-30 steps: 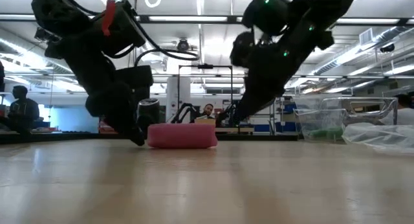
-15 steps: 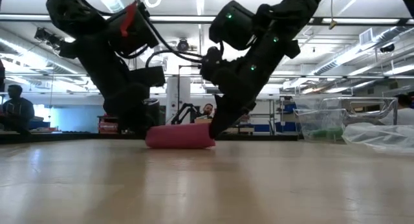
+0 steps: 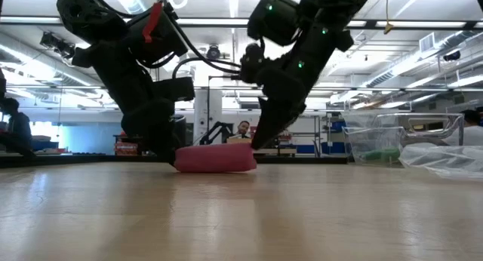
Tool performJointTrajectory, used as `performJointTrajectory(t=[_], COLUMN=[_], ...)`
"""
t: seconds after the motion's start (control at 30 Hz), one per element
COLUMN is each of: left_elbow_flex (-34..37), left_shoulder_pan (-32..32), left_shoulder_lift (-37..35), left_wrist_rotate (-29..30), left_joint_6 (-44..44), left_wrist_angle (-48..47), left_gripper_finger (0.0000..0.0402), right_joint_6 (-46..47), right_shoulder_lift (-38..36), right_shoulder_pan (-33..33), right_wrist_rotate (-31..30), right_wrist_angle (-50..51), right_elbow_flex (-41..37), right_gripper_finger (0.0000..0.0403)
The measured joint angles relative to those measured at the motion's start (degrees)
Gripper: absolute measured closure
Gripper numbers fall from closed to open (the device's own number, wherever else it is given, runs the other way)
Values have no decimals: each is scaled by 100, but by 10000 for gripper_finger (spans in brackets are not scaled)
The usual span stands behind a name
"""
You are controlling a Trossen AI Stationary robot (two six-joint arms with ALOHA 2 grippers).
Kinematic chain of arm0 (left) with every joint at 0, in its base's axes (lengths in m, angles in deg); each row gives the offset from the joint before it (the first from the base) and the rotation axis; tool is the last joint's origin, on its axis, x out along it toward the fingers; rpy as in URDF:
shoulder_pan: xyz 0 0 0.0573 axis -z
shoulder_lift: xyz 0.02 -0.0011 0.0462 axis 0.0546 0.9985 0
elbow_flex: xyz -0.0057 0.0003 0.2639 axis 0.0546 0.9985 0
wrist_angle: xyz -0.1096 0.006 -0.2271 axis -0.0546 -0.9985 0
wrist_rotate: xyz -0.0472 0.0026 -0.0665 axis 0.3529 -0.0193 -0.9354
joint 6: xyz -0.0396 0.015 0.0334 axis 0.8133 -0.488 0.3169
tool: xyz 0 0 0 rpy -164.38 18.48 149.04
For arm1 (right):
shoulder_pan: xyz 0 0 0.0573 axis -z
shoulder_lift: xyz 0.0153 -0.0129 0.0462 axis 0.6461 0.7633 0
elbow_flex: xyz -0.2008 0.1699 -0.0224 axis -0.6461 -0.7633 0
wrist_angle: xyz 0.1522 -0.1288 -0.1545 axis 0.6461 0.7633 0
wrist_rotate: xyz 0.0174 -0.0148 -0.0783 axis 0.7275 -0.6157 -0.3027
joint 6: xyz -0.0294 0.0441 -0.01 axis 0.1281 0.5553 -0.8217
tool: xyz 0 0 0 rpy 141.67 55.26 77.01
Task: Roll bandage
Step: Roll the pink bandage, then prepare the transparent zip bag
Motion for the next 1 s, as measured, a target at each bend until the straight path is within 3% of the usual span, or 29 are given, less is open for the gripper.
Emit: performJointTrajectory(t=[0.33,0.6,0.77,1.0], left_elbow_flex=[-4,-95,-449,-749], left_shoulder_pan=[0,7,117,614], left_shoulder_lift=[-314,-998,-1377,-1528], left_wrist_rotate=[217,610,741,654], left_joint_6=[87,-53,-188,-499], left_wrist_angle=[-459,-1507,-2243,-2218], left_gripper_finger=[396,396,384,318], right_joint_6=[-115,-178,380,1960], right_shoulder_lift=[-840,-1339,-1330,-1178], right_shoulder_pan=[-103,-815,-1572,-2807], right_wrist_rotate=[-190,-620,-756,-1138], right_wrist_angle=[850,1899,2676,3809], right_elbow_flex=[-2,-7,-7,-22], right_gripper_finger=[318,263,249,248])
